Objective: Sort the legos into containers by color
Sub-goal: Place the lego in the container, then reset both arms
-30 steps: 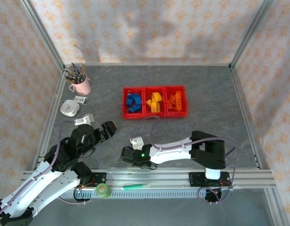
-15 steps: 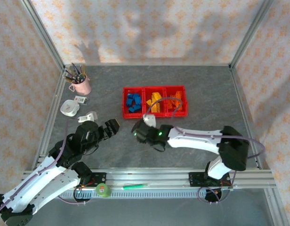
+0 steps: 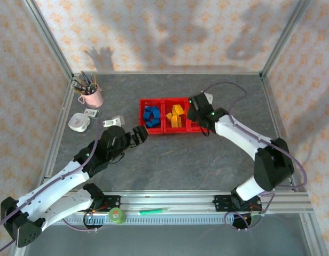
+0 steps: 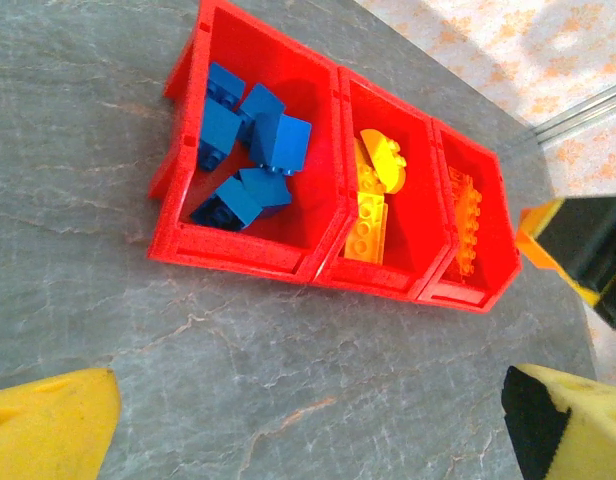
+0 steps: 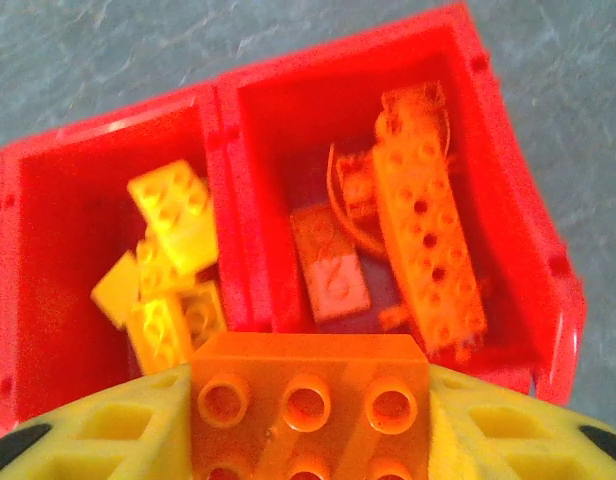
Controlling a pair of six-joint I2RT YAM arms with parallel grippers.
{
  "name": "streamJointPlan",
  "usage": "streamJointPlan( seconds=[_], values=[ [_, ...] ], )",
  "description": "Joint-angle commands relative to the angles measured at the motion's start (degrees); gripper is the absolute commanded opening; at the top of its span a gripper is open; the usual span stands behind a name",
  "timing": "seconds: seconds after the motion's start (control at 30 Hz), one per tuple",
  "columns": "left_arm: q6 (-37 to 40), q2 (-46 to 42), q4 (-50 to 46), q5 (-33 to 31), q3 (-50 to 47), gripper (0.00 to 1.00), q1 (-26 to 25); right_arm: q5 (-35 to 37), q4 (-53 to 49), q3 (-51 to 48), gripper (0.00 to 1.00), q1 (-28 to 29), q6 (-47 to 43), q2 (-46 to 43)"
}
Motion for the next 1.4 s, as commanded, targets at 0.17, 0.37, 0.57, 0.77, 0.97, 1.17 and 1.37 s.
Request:
streamJointPlan(
  seconds=[0.17, 0.37, 0.57, 0.77, 0.97, 1.17, 1.37],
  values=[
    [2.0, 4.1, 6.9, -0.1, 1.9, 0.99, -0.3, -0.6, 2.4, 8.1, 0.50, -5.5, -5.6, 11.1],
    [2.8, 5.4, 7.4, -0.7, 2.5, 0.99, -0.2, -1.2, 1.7, 12.4, 0.66, -6.6, -7.9, 15.2],
    [3.7, 5.8, 7.0, -2.8, 3.1, 0.99, -0.1, 0.7, 2.1, 11.5, 0.81, -6.7, -8.0, 8.8],
    [8.4, 4.5, 5.7, -15.5, 2.8, 0.99, 3.0, 6.7, 7.1, 0.8, 1.00, -12.3, -4.4, -4.9],
    [18.2, 3.8, 16.7, -30.4, -4.5, 0.99, 13.9, 18.1, 22.4, -19.8, 1.00, -23.4, -5.2, -15.1],
    [33.0, 6.2, 47.1, -34.0, -21.3, 0.99, 23.1, 19.3, 47.4, -37.1, 1.00, -28.1, -13.2, -14.5],
    [44.5, 13.6, 62.6, -25.1, -24.3, 0.99, 25.9, 7.1, 70.9, -47.0, 1.00, -28.9, -17.5, -10.3]
  ],
)
